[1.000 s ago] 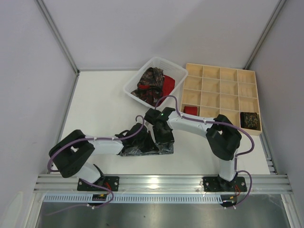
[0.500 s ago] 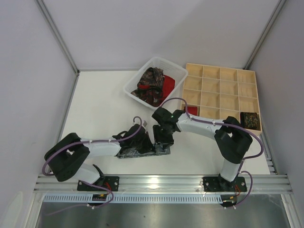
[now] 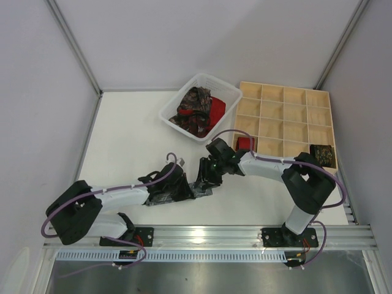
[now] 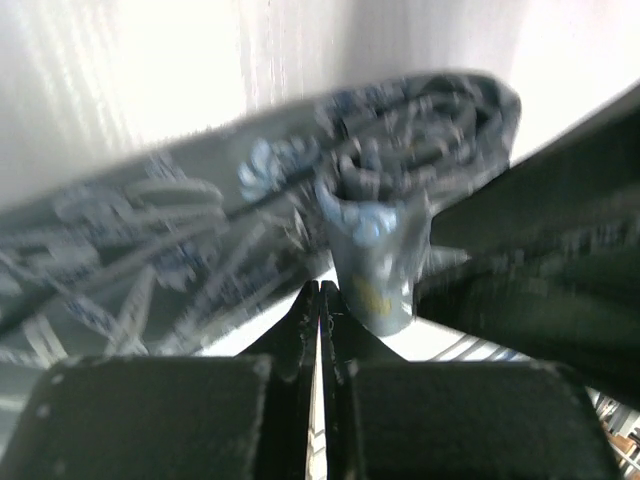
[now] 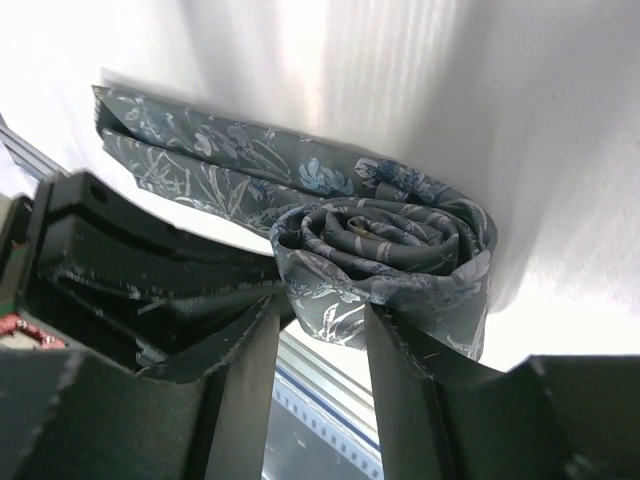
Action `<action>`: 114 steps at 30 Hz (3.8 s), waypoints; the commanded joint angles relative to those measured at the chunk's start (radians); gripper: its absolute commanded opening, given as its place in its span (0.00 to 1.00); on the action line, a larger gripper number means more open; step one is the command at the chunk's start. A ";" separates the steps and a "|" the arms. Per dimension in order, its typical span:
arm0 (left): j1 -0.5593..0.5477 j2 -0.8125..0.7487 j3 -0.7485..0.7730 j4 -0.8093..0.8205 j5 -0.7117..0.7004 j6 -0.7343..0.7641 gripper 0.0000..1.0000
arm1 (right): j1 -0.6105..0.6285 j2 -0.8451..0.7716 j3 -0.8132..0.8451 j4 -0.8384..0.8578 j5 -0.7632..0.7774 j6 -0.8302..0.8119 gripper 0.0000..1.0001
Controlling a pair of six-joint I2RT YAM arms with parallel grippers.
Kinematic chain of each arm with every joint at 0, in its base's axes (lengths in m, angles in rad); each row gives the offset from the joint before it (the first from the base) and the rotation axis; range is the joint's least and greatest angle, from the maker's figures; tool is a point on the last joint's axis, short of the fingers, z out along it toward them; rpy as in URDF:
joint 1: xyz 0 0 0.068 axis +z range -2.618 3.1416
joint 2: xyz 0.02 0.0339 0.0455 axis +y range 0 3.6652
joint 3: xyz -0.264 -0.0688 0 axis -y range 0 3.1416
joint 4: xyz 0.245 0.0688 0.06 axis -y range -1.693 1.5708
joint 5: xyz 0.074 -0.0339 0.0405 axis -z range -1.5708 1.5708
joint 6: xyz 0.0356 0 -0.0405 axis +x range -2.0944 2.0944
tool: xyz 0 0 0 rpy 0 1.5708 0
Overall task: Roll the ties
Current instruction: Roll the tie
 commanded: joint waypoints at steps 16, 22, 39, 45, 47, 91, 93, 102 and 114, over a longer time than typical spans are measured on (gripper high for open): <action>0.100 -0.266 0.084 -0.173 -0.050 0.057 0.01 | 0.002 0.077 -0.002 0.118 -0.030 0.004 0.00; 0.111 -0.169 0.084 -0.097 -0.041 0.062 0.01 | 0.000 0.088 -0.008 0.128 -0.026 0.004 0.00; 0.214 -0.016 0.076 -0.015 -0.003 0.126 0.00 | -0.041 -0.007 0.074 -0.028 -0.093 -0.152 0.45; 0.225 0.038 0.114 -0.004 0.020 0.142 0.00 | -0.108 -0.074 0.073 -0.091 -0.107 -0.235 0.61; 0.225 0.045 0.127 -0.008 0.028 0.146 0.01 | -0.124 -0.102 0.065 -0.103 -0.115 -0.249 0.65; 0.292 0.105 0.151 0.065 0.252 0.201 0.01 | -0.305 0.090 -0.240 0.535 -0.452 -0.158 0.74; 0.294 0.096 0.138 0.065 0.247 0.203 0.00 | -0.297 0.103 -0.243 0.574 -0.461 -0.128 0.74; 0.295 0.091 0.102 0.090 0.243 0.195 0.00 | -0.251 0.153 -0.229 0.601 -0.475 -0.082 0.76; 0.301 0.098 0.085 0.105 0.246 0.197 0.01 | -0.182 0.206 -0.237 0.716 -0.406 0.045 0.73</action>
